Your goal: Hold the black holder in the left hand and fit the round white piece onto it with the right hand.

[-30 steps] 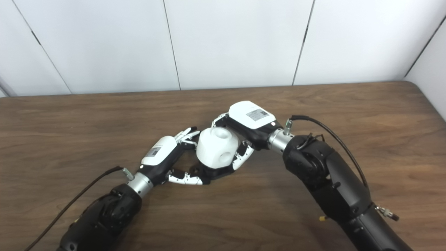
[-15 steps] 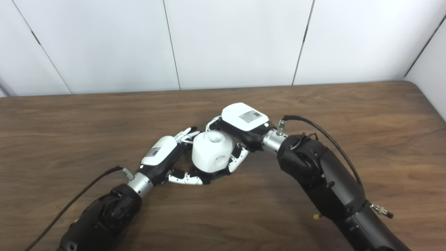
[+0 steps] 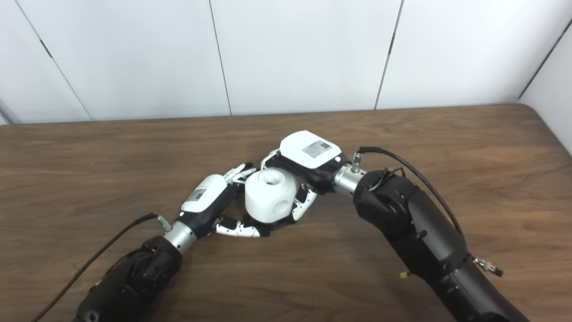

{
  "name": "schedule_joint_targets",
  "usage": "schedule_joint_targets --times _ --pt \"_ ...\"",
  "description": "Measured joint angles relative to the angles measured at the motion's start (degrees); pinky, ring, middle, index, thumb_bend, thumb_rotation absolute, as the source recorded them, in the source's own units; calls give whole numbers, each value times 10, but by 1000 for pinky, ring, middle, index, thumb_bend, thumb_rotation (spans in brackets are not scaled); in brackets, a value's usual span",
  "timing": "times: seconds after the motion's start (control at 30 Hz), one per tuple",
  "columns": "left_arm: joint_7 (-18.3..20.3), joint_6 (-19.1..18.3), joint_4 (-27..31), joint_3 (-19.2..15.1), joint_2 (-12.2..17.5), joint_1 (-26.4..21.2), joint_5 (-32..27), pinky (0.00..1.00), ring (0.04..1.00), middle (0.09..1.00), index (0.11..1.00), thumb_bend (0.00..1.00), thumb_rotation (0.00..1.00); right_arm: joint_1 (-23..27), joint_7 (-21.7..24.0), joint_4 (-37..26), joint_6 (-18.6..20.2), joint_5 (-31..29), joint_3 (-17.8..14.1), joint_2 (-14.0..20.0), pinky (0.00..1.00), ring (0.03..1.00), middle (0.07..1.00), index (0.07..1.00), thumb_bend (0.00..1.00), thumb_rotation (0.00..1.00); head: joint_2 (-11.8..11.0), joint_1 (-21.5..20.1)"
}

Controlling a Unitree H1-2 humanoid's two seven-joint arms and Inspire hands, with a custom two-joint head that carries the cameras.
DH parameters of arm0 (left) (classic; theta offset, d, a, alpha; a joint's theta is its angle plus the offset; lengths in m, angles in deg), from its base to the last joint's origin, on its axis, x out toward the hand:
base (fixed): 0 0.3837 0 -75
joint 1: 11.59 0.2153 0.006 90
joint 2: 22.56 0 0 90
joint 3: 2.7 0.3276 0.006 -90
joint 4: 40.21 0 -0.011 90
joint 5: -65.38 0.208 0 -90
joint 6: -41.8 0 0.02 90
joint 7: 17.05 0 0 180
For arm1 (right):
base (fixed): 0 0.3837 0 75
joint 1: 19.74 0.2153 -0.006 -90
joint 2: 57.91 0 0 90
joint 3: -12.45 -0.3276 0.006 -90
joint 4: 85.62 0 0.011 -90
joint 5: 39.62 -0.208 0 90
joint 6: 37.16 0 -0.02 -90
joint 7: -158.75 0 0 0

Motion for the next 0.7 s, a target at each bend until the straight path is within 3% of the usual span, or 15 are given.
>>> schedule_joint_targets --times 0.07,0.17,0.7 --pt "0 0 0 0 0 0 0 964 997 917 485 523 55 2 19 -9 14 1 -1 0 674 775 870 935 940 316 0 0" --pt "0 -2 2 0 0 0 0 963 998 919 485 523 54 2 38 -10 28 2 -1 1 689 796 891 984 948 314 -2 -1" --pt "0 -2 3 0 0 1 0 951 993 919 485 523 55 0 41 -10 41 7 -13 0 665 764 820 985 927 245 2 0"
